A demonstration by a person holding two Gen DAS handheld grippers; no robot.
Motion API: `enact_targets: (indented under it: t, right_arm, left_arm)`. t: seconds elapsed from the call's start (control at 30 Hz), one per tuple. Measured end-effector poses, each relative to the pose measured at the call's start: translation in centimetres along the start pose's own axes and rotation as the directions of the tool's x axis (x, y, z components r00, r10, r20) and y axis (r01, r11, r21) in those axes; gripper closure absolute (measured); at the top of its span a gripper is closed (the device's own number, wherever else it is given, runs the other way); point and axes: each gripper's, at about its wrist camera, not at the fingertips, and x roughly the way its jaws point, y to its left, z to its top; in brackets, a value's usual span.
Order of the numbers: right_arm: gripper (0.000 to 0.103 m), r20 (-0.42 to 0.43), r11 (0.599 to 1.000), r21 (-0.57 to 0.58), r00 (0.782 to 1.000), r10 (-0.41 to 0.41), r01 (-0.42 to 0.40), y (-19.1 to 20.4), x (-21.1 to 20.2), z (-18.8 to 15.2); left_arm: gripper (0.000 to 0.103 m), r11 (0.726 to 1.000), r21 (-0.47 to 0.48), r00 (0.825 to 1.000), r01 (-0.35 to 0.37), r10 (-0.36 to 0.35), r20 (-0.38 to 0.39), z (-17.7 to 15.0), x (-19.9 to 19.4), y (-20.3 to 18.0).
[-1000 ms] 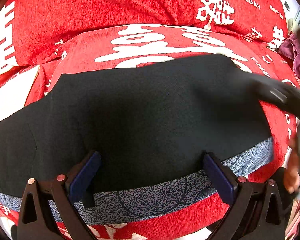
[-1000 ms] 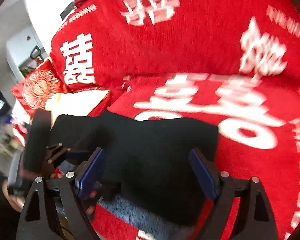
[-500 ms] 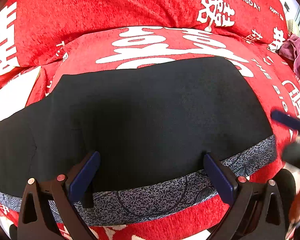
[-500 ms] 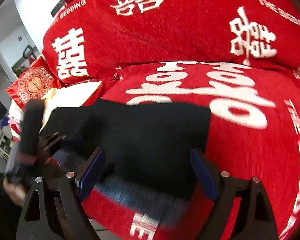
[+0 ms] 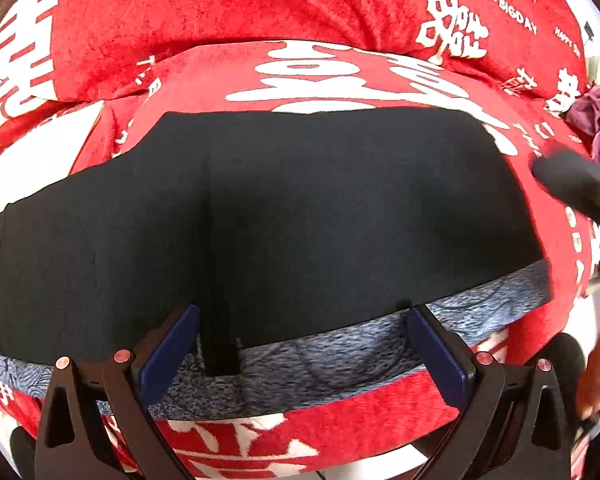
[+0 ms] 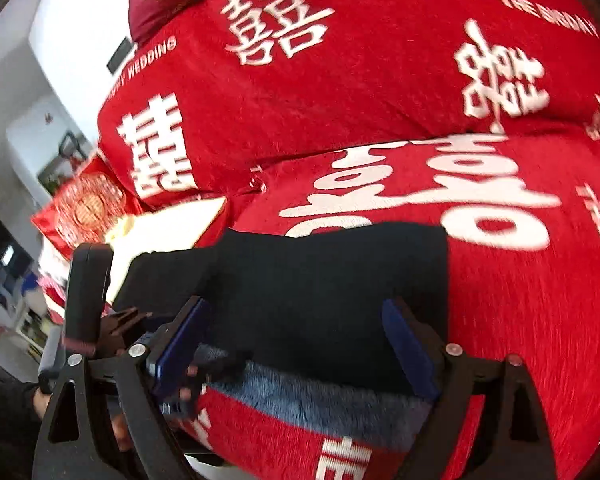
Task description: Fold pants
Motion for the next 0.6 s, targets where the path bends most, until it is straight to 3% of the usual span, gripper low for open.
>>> enact_targets:
  t: [0.1,0.17,0.2,0.27,0.4,0.53,0.6]
  right_arm:
    - [0.011,-0.078,0.991,-0.048,0.989,-0.127,0.124,-0.2,4.4,1.9]
    - [0.010,-0.199,0.977,-0.058,0.956,-0.215,0.207,-1.3,7.8,2.3]
    - [0.009,-0.216,0.968,-0.091,0.944,-0.248,0.233,-1.2,8.8,2.4]
    - [0.004,-0.206,0.947,-0.178,0.930,-0.303,0.269,0.7,8.8,2.7]
    - [0.004,-0.137,0.941,-0.251,0.954,-0.267,0.227,4.0,6.5,1.3]
    - [0.004,-0.197,0.921,-0.272,0.921,-0.336,0.278,4.3,7.8,-1.3]
    - [0.002,-0.171,0.914,-0.280,0.921,-0.349,0.295,4.7,8.0,-1.6]
  left_arm:
    - [0.000,1.000,-0.017,1.000,0.022,-0.022,-0.012,0.0,0.2,0.5]
    - [0.000,0.997,-0.054,0.998,0.050,-0.052,-0.030,-0.2,0.4,1.3]
    - [0.000,0.996,-0.064,0.998,0.059,-0.061,-0.034,-0.3,0.4,1.6]
    - [0.000,0.997,-0.059,0.998,0.048,-0.050,-0.030,-0.6,0.0,1.9]
    - [0.000,0.997,-0.058,0.998,0.054,-0.056,-0.028,-1.1,0.0,2.5]
    - [0.000,1.000,0.002,1.000,0.013,-0.013,-0.020,-1.6,0.3,1.5]
    - [0.000,1.000,0.000,0.999,0.023,-0.023,-0.026,-1.9,0.0,1.6]
